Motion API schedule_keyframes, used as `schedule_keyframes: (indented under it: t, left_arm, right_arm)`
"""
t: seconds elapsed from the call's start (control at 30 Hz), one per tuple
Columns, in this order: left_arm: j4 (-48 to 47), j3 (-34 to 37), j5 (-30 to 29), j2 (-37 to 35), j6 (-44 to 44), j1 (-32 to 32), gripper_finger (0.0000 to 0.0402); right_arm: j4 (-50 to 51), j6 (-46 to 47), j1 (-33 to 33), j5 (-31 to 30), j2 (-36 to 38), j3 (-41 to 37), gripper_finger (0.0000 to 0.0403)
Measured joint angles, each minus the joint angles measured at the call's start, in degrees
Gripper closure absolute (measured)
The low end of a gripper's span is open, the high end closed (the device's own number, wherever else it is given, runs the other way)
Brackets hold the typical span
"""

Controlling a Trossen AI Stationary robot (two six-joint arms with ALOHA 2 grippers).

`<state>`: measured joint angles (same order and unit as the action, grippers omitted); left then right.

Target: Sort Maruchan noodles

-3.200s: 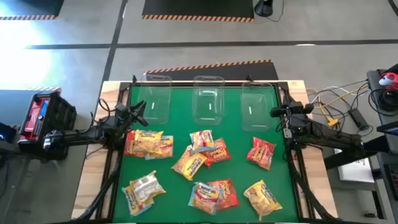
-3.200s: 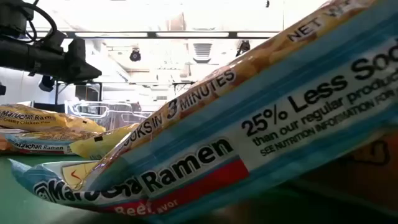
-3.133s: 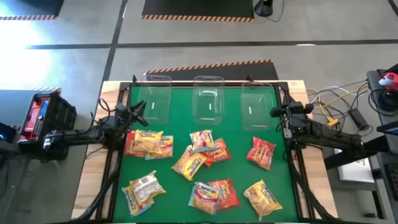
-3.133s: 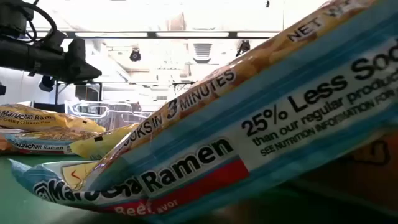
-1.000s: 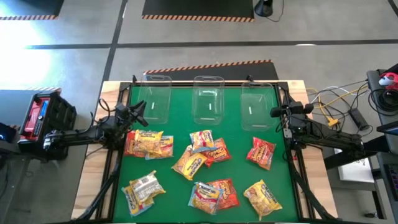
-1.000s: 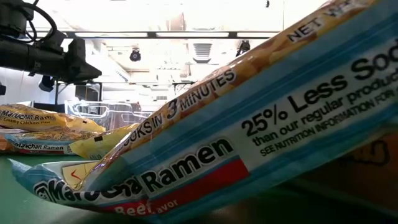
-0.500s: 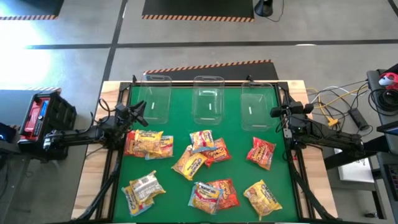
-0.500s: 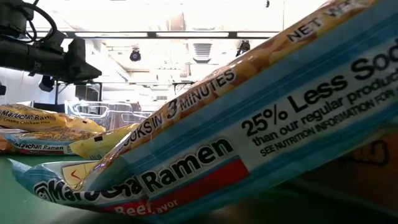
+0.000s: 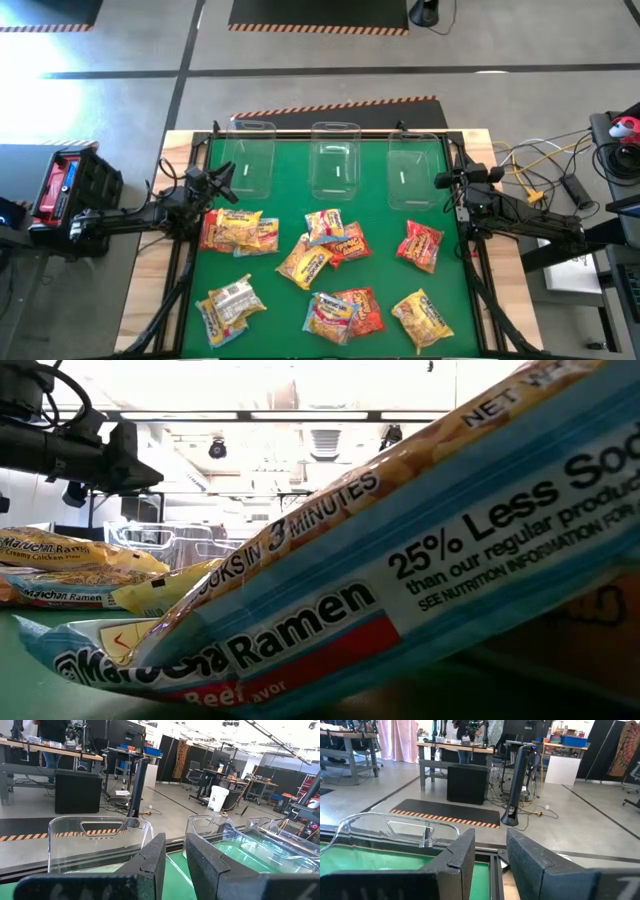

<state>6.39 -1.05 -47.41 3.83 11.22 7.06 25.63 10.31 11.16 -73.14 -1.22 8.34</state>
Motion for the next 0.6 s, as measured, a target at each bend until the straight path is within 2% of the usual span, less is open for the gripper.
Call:
schedule_keyframes:
  t: [0.23,0.47,0.6]
  left_arm:
    - [-0.01,-0.01,0.02,-0.01,0.01,0.00,0.0342]
    - [-0.01,0.00,0.00,0.01,0.00,0.01,0.0342]
    - [-0.01,-0.01,-0.01,0.01,0.00,-0.01,0.0342]
  right_arm:
    - [0.00,-0.15,0.00,0.00,0.01,0.02,0.0300]
    - [0.20,-9.38,0.00,-0.35,-0.01,-0.01,0.0300]
    - [0.21,-10.23,0.00,-0.35,0.00,-0.01,0.0300]
